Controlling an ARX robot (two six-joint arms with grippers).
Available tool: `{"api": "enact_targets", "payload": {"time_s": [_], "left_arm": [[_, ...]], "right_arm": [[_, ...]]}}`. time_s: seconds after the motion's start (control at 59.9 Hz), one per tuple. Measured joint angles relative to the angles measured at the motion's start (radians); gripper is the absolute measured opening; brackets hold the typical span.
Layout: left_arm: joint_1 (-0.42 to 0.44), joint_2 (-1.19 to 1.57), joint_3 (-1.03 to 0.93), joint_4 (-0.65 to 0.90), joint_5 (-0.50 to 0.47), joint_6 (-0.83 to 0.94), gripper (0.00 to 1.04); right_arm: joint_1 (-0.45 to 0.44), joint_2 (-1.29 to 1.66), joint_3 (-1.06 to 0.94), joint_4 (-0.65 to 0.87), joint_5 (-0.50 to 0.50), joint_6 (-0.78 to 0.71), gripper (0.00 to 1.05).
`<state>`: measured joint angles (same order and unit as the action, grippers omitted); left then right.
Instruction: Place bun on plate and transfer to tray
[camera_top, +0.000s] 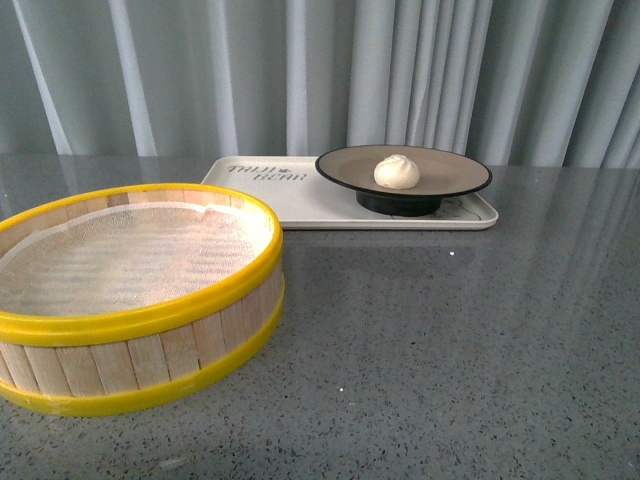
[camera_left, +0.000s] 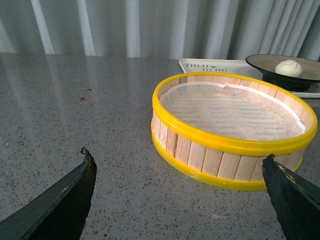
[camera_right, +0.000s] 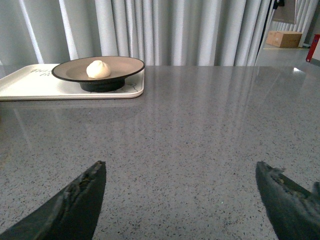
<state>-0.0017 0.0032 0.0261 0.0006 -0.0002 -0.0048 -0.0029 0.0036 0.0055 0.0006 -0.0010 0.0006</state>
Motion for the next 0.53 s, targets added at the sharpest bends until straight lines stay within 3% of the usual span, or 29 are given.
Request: {"api": "enact_targets", "payload": {"time_s": [0.067,0.535], "left_arm": [[0.000,0.000,0.000,0.000,0.000,0.000,0.98],[0.000,0.000,0.000,0.000,0.000,0.000,0.98]], "right_arm": [[0.000,0.000,0.000,0.000,0.000,0.002,0.98],[0.000,0.000,0.000,0.000,0.000,0.001,0.96]]}}
